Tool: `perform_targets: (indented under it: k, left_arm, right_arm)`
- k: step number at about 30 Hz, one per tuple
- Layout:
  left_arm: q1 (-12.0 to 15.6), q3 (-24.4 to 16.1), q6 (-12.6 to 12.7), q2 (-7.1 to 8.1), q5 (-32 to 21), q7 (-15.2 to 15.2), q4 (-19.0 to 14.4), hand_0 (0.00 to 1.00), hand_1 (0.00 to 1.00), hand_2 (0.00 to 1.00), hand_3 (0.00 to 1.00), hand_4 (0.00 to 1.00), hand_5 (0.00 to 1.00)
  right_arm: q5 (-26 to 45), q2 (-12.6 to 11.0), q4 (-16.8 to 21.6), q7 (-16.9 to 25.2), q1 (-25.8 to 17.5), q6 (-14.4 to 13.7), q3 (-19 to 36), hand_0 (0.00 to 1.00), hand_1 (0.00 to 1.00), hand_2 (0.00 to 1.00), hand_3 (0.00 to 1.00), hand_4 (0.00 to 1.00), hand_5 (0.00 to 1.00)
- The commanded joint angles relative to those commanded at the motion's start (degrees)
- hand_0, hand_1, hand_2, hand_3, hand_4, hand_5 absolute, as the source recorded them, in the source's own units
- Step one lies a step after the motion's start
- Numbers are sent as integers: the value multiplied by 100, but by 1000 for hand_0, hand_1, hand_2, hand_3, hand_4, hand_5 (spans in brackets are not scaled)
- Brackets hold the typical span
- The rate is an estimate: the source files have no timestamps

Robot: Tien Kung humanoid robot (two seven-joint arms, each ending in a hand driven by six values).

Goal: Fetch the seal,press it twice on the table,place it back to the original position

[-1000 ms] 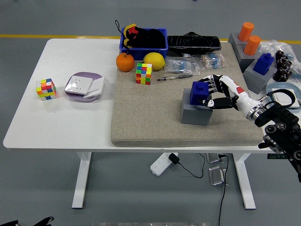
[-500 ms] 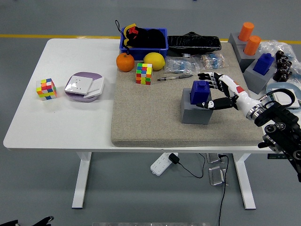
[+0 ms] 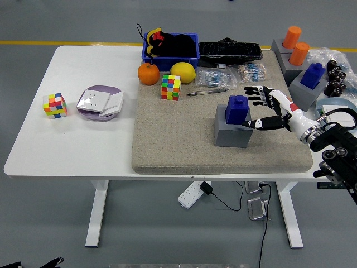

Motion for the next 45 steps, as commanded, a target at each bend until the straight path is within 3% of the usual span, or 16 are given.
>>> perform_targets:
  k: [4, 5, 21, 33, 45]
  left_arm:
    - [-11, 22, 1, 6, -16, -14, -4, 814, 787, 762, 801, 687, 429]
    - [-13, 7, 2, 8, 5, -7, -4, 814, 787, 763, 800, 687, 429]
    - [14, -85, 2, 20, 135, 30, -3, 813, 786, 763, 800, 687, 429]
    - [-26, -103, 10, 61, 200, 41, -12, 813, 787, 763, 800, 687, 429]
    - [16, -83, 17, 40, 177, 32, -10, 813, 787, 763, 800, 687, 429]
  right_arm:
    - [-144, -90, 84, -75, -140, 66, 303, 879, 873, 848, 860, 998, 55]
    - [-198, -112, 111, -105, -185, 98, 390, 921, 909, 889, 913, 998, 194]
    - [-846, -508, 810, -376, -1206, 288, 1926, 932, 920, 908, 924, 998, 222]
    - [-1203, -312, 1252, -622, -1836, 566, 3299, 926, 916, 899, 918, 998, 223]
    - [-1151, -157, 1593, -763, -2124, 634, 3853, 922, 909, 886, 895, 998, 242]
